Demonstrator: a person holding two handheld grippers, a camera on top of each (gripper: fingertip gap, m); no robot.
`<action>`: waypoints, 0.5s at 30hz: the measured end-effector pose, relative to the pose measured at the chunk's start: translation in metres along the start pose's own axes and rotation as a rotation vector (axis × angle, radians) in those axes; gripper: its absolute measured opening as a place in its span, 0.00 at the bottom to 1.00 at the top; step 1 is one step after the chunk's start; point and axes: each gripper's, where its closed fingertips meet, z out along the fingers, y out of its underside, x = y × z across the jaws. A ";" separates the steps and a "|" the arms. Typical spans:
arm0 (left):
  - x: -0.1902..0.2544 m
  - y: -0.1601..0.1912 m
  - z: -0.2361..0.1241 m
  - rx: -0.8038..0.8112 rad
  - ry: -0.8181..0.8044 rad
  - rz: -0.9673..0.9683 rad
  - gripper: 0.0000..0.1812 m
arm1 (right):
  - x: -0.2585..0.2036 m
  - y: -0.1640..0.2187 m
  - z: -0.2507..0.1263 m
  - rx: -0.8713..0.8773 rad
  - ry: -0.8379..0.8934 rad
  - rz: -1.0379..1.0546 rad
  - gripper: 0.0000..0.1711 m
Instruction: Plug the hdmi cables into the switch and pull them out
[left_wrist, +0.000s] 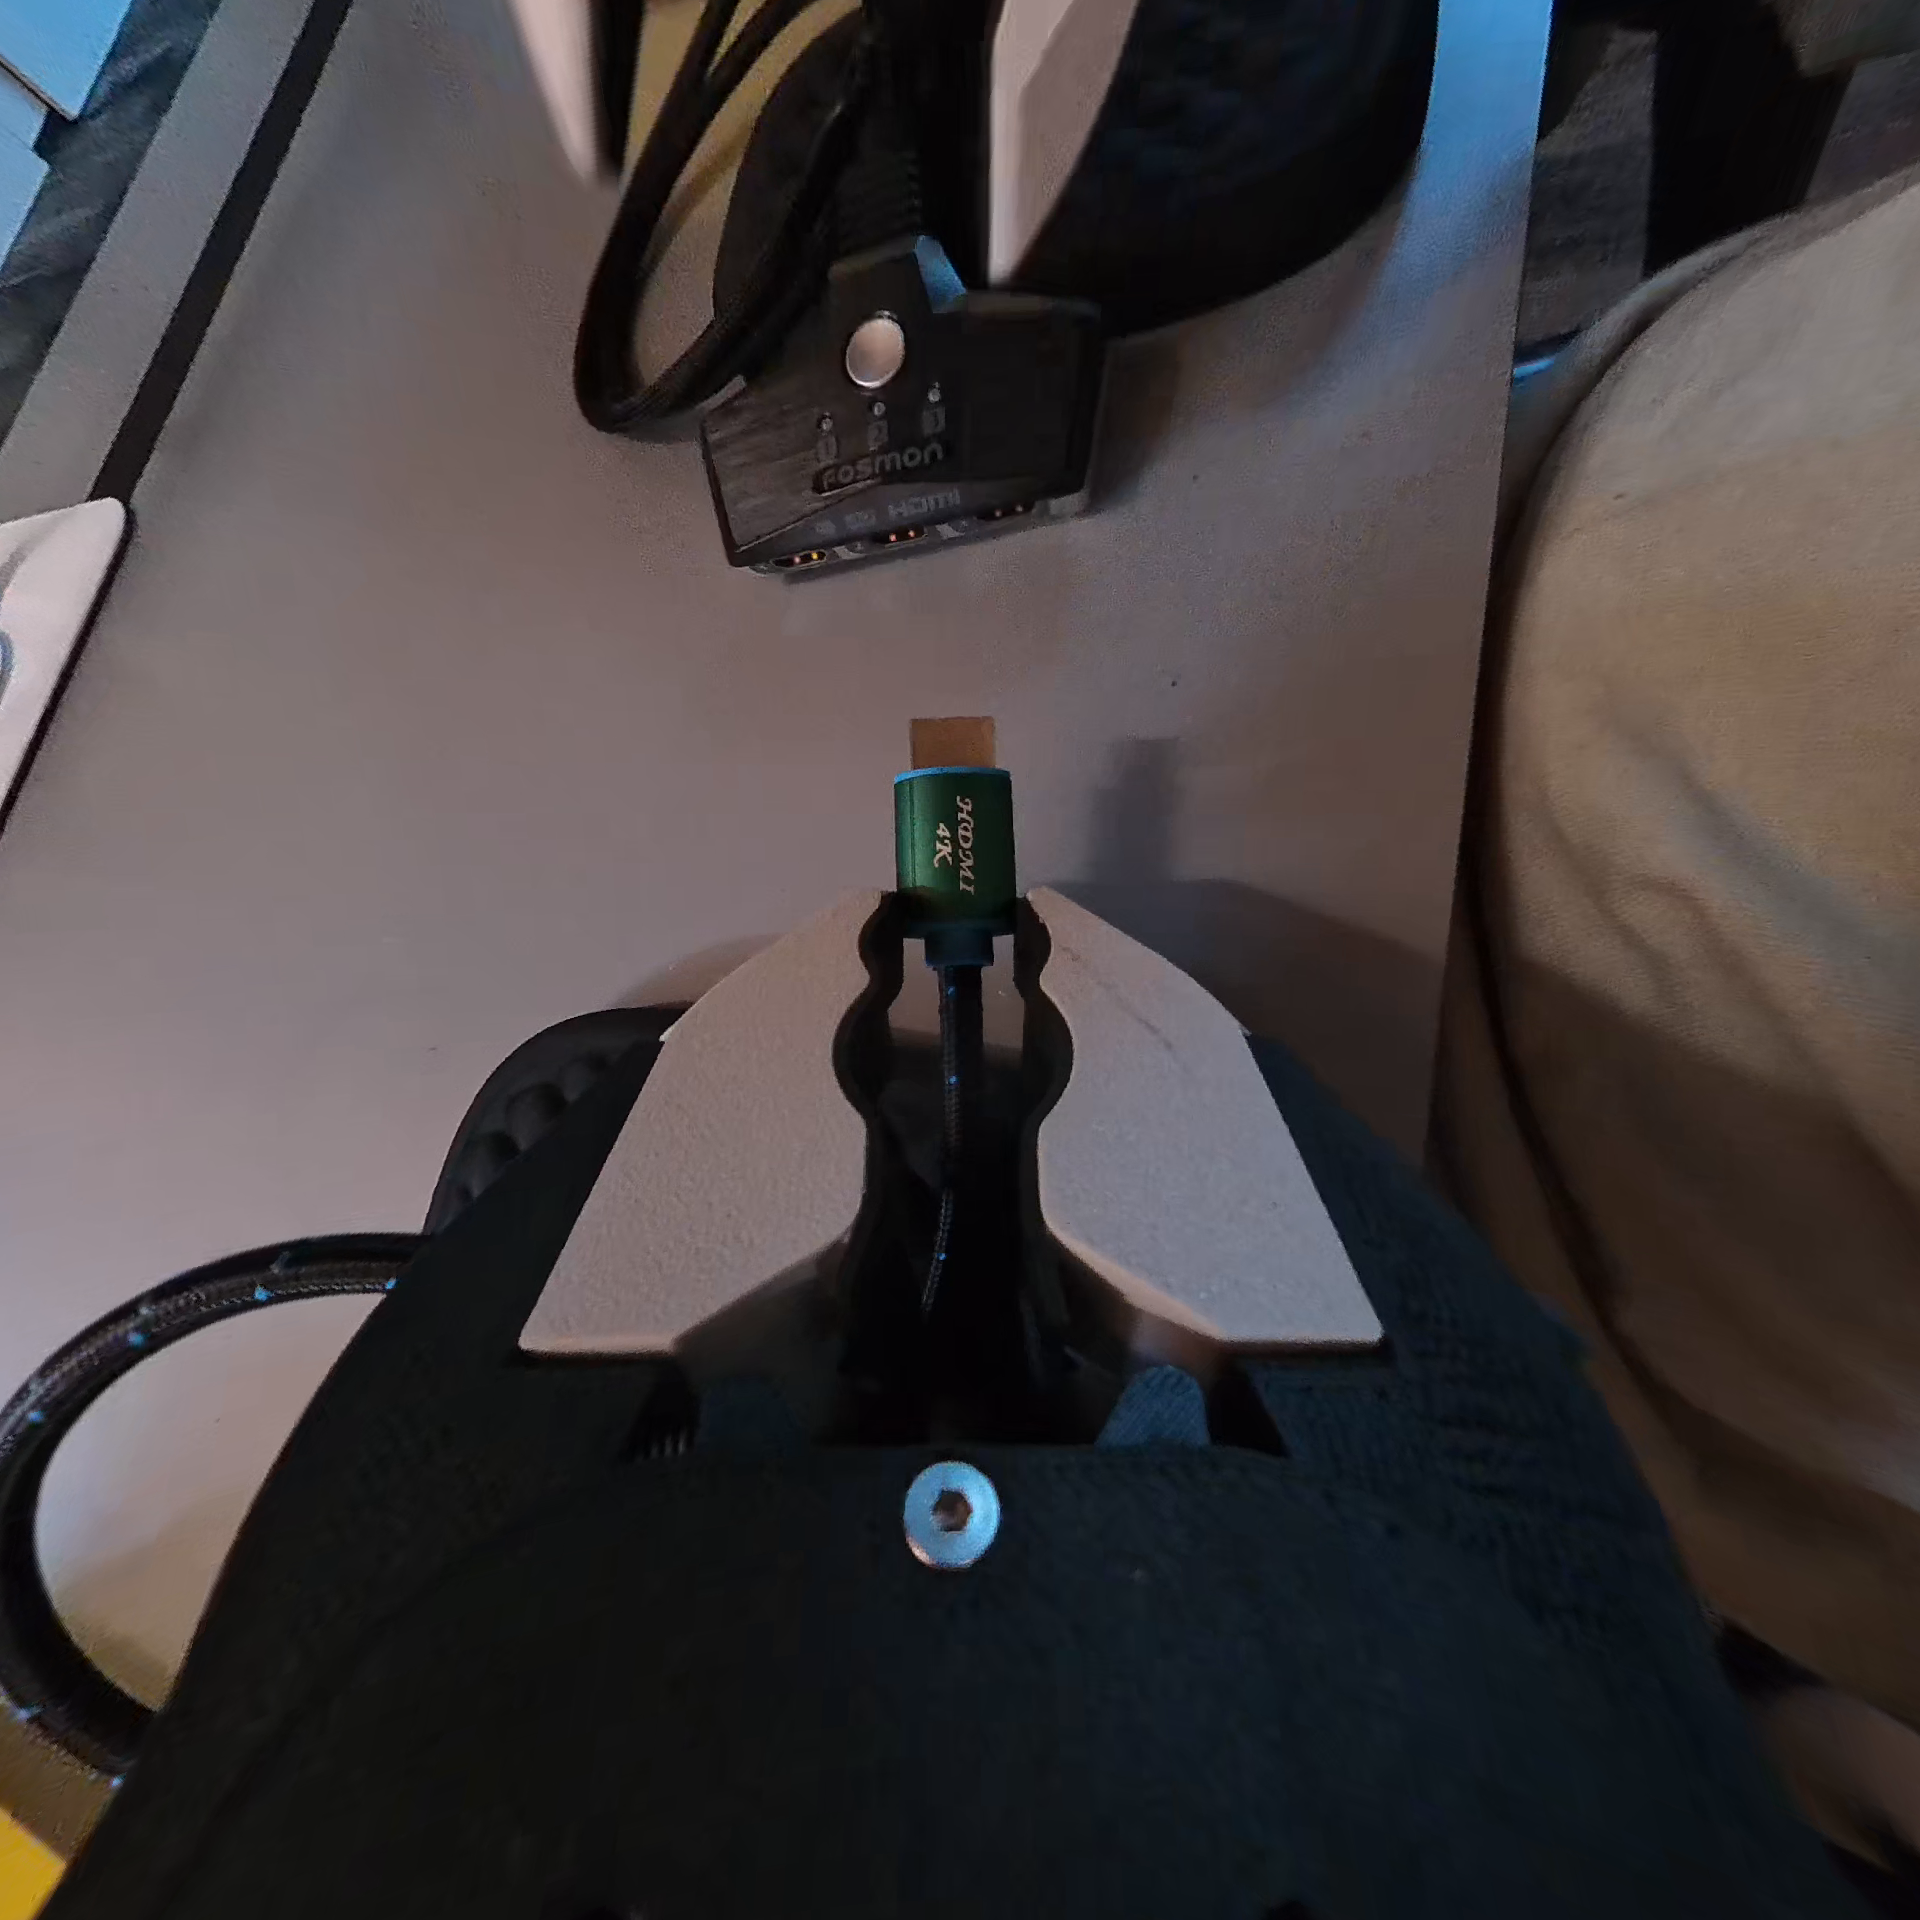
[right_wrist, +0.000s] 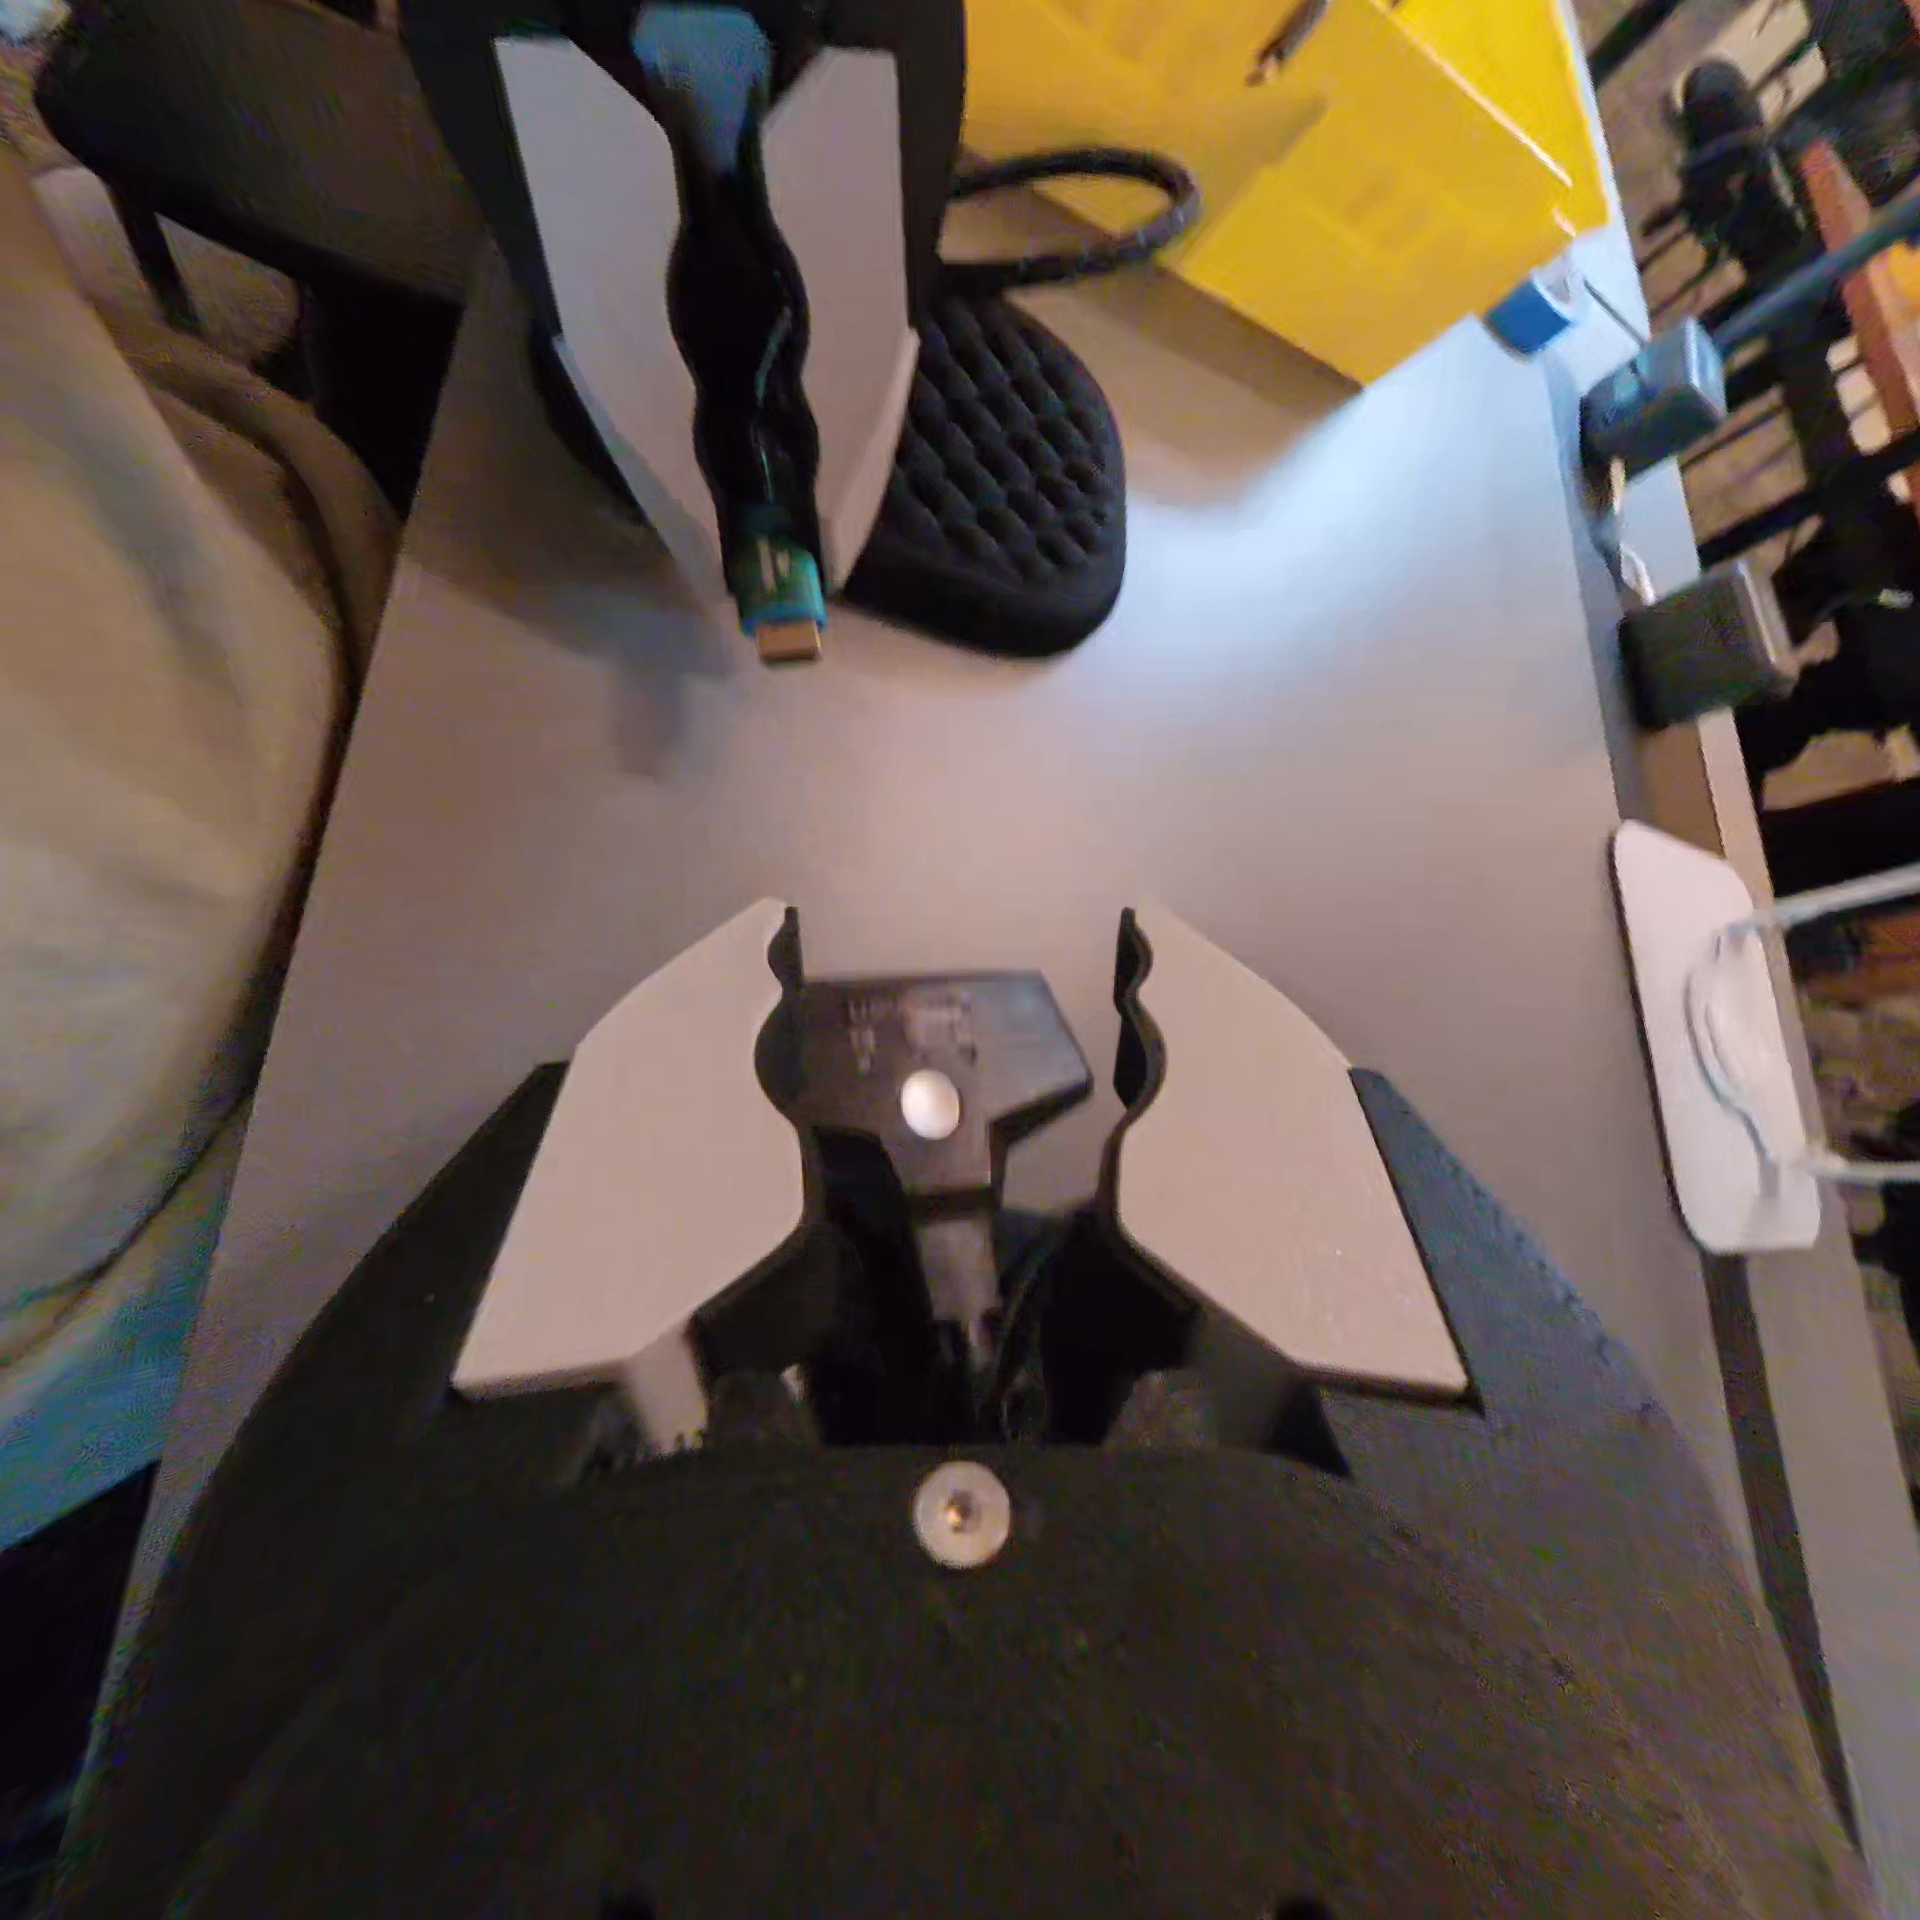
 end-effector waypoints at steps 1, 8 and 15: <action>-0.002 -0.001 0.000 0.004 0.000 -0.010 0.11 | 0.003 0.015 -0.012 -0.036 0.018 0.034 0.35; -0.005 -0.003 0.003 -0.004 0.001 -0.032 0.11 | -0.016 0.069 -0.016 -0.120 -0.111 0.078 0.36; -0.007 -0.004 0.004 -0.003 0.006 -0.048 0.11 | -0.010 0.083 0.016 -0.258 -0.230 0.059 0.30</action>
